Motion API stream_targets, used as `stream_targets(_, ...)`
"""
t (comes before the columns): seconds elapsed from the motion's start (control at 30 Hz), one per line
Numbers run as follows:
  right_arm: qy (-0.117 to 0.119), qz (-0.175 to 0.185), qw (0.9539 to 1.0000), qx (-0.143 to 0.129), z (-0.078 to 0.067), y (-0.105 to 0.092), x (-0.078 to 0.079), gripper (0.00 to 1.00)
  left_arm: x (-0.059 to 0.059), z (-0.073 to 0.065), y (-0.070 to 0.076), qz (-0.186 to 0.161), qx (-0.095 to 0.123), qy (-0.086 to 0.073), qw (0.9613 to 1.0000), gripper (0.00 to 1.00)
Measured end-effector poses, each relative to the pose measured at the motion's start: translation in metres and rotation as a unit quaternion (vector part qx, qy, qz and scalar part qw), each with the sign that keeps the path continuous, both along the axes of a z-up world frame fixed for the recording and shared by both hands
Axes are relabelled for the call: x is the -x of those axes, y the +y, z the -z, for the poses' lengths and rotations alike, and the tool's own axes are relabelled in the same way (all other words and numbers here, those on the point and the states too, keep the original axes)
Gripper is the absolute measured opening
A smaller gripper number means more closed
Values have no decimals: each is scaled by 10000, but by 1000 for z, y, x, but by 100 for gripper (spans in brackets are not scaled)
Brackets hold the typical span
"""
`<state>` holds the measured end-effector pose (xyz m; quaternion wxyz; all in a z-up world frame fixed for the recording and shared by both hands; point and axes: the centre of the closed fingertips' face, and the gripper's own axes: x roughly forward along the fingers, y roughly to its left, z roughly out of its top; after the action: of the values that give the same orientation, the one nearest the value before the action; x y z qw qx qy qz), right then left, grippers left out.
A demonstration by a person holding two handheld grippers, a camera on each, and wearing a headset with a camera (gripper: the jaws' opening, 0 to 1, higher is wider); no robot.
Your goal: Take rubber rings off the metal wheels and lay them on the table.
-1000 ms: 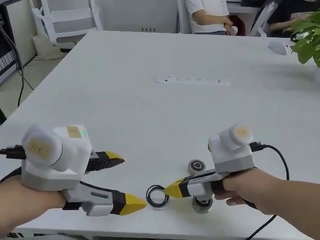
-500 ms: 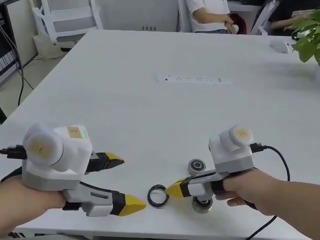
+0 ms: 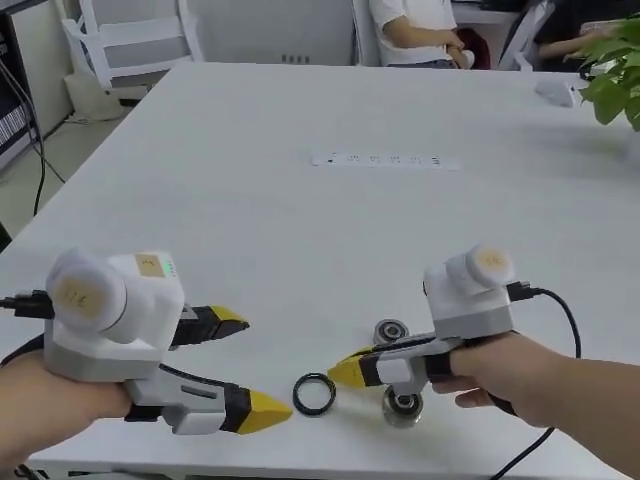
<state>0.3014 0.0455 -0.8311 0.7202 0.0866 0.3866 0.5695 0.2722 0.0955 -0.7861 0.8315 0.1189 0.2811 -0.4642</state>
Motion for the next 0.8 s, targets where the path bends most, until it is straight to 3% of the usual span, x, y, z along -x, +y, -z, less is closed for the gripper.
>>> stream_targets(0.43,-519,93,9983,-230,-29,-20,-7,24,1,-3,-3,40,-1,-1,10000,67)
stream_targets(0.8,-1093,260,9934,-236,-47,-43,-7,43,2,-5,-9,72,40,-1,10000,68)
